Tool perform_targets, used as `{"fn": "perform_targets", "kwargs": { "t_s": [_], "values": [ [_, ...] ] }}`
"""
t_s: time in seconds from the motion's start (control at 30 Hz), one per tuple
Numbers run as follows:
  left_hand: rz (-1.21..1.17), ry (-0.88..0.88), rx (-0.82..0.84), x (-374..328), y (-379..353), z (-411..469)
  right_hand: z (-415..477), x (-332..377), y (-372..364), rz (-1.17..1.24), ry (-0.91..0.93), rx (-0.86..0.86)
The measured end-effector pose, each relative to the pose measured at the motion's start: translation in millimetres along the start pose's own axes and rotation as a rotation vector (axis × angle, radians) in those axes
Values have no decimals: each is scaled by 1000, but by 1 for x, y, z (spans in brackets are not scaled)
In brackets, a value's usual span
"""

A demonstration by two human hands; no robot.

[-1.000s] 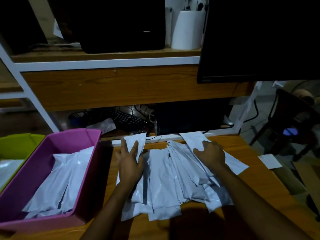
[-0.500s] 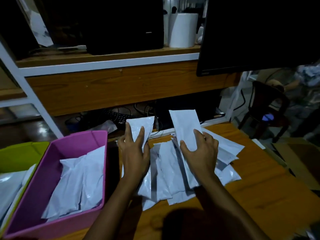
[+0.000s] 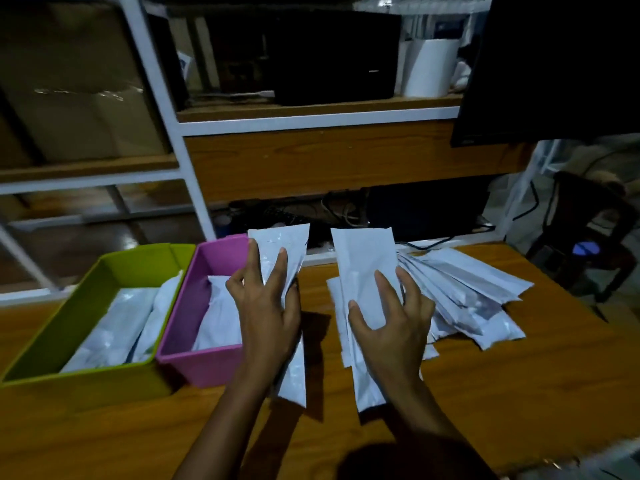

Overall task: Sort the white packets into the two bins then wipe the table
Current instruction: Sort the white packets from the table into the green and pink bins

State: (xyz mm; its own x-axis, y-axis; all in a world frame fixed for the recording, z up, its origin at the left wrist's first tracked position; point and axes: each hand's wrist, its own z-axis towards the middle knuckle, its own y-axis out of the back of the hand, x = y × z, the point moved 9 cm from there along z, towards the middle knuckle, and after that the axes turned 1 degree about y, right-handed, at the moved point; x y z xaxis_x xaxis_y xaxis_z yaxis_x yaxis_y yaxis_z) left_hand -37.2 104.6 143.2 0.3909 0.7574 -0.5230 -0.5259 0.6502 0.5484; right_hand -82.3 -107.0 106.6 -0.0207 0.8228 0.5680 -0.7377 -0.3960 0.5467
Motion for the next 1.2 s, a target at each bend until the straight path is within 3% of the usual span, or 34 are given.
{"fn": "perform_targets", "kwargs": {
  "t_s": [0.33,0.53,0.63,0.83,1.03,1.1,1.2],
  "values": [
    [180,72,33,71,79,-19,-54,78,-8,108,43,70],
    [253,132,97,113,73,6,-40,121,-45,109,73,109],
    [281,174,153,139,54,27,-23,137,-83,61,62,213],
    [501,235,373,188,-6,62,6,148,-174,-114,24,421],
    [646,157,564,216,-65,76,1,140,-253,-374,10,607],
    [644,143,699,227,-88,76,-4,137,-269,-492,42,641],
    [608,68,1047,241,-123,65,-13,131,-287,-554,90,779]
  ]
}}
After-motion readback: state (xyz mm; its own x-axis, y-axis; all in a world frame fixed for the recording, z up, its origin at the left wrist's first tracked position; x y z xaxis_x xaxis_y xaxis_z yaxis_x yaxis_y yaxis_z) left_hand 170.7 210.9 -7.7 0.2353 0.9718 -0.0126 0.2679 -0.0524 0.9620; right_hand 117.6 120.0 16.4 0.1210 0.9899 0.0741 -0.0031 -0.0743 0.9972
